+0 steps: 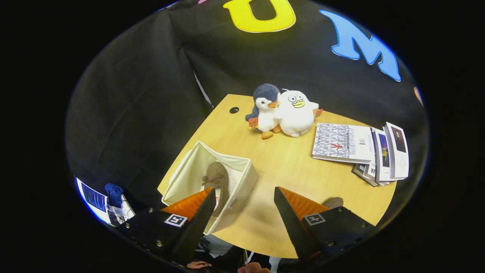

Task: Open the storage box then place both shoes into the box .Put the left shoe in first, then the right shoe, with the right side of both shoes facing outward in a uniform manner.

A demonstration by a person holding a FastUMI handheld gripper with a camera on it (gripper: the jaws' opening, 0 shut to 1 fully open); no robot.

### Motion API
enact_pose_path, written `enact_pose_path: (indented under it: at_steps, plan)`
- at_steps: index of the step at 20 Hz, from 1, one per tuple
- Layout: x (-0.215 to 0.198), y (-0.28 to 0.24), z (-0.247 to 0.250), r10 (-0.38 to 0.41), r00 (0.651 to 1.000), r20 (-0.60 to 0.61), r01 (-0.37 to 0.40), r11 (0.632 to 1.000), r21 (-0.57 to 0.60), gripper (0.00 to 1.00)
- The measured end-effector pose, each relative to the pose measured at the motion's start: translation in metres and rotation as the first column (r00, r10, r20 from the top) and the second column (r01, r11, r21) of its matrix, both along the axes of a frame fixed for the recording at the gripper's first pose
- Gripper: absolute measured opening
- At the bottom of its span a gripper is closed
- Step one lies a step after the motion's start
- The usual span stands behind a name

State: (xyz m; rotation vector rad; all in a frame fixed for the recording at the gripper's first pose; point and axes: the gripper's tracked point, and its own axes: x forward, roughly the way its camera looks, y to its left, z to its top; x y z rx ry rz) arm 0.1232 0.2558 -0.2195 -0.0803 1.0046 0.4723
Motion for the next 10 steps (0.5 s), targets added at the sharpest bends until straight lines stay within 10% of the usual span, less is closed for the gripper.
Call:
enact_pose_path:
  at_steps: [10]
  plan:
    - [-0.011,-0.14,-0.062,-0.192,0.98,-0.055,0.19,0.981,-0.038,0.96]
